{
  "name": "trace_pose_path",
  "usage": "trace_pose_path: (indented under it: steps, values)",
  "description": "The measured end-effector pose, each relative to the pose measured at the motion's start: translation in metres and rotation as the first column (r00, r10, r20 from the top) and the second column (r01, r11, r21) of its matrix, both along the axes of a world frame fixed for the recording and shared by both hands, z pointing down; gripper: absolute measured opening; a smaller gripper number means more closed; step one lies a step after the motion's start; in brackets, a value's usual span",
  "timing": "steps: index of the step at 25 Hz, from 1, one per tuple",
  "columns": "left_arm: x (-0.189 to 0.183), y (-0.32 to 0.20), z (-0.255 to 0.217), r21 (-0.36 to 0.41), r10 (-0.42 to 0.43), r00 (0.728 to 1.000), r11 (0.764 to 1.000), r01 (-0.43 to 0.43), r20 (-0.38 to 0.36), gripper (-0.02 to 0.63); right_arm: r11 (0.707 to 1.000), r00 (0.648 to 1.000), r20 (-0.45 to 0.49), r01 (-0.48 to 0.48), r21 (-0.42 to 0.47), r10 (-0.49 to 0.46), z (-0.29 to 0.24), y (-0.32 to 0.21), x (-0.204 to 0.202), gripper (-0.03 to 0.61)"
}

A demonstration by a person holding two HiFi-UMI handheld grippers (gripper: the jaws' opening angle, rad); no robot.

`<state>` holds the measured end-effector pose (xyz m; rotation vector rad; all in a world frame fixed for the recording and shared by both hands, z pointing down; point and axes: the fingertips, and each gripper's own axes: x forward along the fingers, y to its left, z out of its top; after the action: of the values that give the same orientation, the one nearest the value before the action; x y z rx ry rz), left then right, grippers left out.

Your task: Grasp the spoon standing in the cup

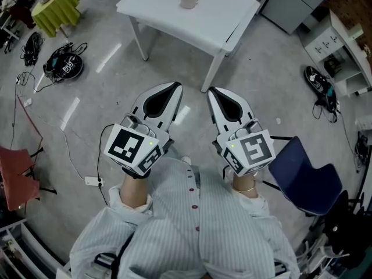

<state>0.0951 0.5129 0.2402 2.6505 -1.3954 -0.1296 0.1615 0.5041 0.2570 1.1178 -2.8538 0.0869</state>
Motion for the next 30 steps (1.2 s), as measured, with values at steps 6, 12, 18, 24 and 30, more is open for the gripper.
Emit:
trace_pose_path:
  steps: [6,12,18,24,30]
  values:
    - [-0.004,-0.002,0.004,-0.008,-0.022,1.000,1.000,0.022,0.012,0.008,1.000,1.000,0.012,0.017,-0.026,-0.016,0.010,-0.003,0.003,0.009]
    - [-0.020,-0.034,0.013,-0.010,-0.018,1.000,1.000,0.018,0.015,0.008,0.999,1.000,0.023,0.021,-0.042,-0.020,0.021,-0.034,-0.014,0.009]
    - [-0.036,-0.101,0.012,-0.003,0.004,1.000,1.000,-0.004,0.006,0.008,0.999,1.000,0.024,-0.004,-0.044,0.005,0.020,-0.098,-0.029,0.009]
    - [-0.072,-0.177,0.007,-0.016,0.034,0.999,0.999,-0.034,-0.007,0.008,0.997,0.999,0.018,-0.042,-0.057,0.044,0.017,-0.173,-0.061,0.009]
    - [-0.099,-0.244,0.009,-0.021,0.061,0.998,0.998,-0.060,0.006,0.008,0.994,0.997,0.010,-0.080,-0.077,0.081,0.023,-0.240,-0.086,0.009]
